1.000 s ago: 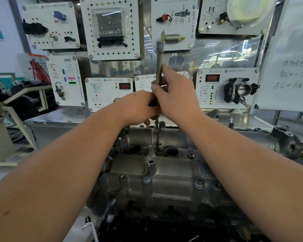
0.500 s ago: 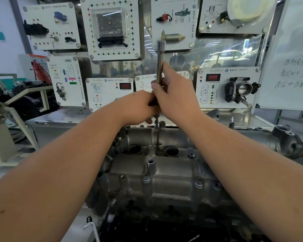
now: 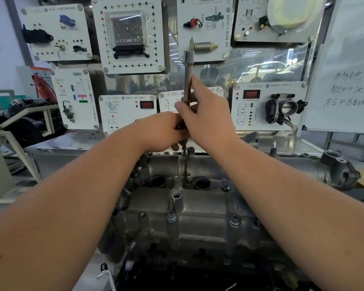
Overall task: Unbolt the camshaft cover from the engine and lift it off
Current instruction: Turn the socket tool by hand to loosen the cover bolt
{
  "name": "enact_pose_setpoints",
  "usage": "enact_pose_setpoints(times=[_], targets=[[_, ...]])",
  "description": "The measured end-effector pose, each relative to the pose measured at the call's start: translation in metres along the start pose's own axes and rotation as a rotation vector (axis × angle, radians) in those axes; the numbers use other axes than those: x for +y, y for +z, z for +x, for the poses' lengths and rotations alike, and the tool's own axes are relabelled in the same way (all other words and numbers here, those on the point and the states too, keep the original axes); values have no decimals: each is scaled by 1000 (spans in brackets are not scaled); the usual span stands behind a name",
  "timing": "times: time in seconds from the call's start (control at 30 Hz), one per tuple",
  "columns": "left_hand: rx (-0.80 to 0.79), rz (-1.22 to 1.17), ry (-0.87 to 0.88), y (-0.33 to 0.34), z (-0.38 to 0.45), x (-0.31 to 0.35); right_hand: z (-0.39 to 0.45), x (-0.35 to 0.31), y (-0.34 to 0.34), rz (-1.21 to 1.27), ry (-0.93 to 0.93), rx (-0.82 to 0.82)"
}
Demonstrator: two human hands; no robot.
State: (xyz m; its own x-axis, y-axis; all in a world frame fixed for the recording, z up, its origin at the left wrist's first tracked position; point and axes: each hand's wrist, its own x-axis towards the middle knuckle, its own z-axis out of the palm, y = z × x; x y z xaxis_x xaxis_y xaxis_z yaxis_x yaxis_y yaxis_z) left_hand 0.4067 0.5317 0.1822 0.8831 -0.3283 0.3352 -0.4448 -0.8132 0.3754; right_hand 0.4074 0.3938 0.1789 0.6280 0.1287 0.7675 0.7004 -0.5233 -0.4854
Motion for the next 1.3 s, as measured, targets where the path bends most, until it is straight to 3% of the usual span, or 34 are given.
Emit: enact_pose_setpoints(times=[0.57,0.8,0.9,1.03,1.3], targets=[[10,-9,-66,0,-1,3,-2,0,1,43,2,26],[-64,-30,-79,-6,2,4,-2,0,2,60,-2,13],[-118,55,-72,-12,5,2,-1,2,3,56,-13,16],[-6,213,-17,-7,6,-6,-2,4,6,43,-26,16],[-31,78,-5,-5,5,-4,4,5,7,-49,-36,70]])
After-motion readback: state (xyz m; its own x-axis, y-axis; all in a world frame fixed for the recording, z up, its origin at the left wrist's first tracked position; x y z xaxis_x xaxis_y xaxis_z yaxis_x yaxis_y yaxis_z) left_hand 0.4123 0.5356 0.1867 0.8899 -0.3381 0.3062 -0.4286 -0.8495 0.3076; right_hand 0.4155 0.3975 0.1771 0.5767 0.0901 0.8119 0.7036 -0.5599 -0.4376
